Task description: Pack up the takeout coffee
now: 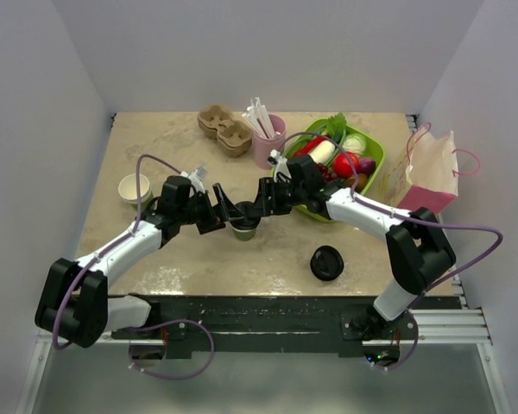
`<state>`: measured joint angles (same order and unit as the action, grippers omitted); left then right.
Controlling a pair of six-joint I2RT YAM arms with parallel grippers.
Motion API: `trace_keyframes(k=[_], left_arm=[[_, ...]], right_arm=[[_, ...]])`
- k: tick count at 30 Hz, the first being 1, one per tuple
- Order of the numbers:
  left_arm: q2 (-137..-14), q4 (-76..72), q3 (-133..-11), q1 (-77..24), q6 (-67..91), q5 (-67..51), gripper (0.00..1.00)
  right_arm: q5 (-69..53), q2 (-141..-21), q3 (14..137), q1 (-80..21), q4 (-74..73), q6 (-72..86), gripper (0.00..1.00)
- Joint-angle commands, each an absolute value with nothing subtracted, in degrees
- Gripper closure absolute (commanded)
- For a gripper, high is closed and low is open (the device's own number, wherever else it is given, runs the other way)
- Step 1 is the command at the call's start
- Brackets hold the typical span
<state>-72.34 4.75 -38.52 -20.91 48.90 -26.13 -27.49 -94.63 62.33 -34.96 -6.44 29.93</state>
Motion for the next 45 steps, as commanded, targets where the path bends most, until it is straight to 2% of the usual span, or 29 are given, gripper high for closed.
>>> trace_keyframes(k=[1,13,17,28,37,39,43,45], left_arm=[[-71.7,2.5,-38.3,-21.4,50.3,-25.4,0.09],[-72.1,3.8,-38.7,-21.8,51.0,-24.4,0.18],[-72.2,3.8,-38.4,-21.8,51.1,-24.2,0.26],[-72.1,4.0,-38.1,-21.9,51.2,-24.2,0.36],[-72.2,8.2,-36.7,-21.9,49.7,-17.1,0.38],[-72.6,7.4,-35.8,-21.8,49.8,-17.2,0.38],[-73.3,5.9,-33.5,-21.7,50.3,-17.2,0.5],[-73.4,5.7,-32.8,-21.8,50.5,-16.6,0.52]], right_arm=[[-29.6,-94.8,64.8,-35.0,-5.7,28.3,0.42],[-23.8,-94.5,65.9,-37.4,-9.8,25.1,0.43],[-23.3,-94.6,65.9,-37.8,-10.3,24.8,0.43],[-21.6,-94.8,67.4,-40.1,-10.9,24.7,0.43],[-11.6,-96.9,67.2,-39.6,-14.2,30.8,0.43],[-12.6,-97.4,66.2,-38.9,-13.1,31.8,0.47],[-12.4,-99.0,65.2,-38.6,-12.7,32.3,0.49],[-13.0,-99.3,64.3,-38.6,-11.7,32.4,0.5]])
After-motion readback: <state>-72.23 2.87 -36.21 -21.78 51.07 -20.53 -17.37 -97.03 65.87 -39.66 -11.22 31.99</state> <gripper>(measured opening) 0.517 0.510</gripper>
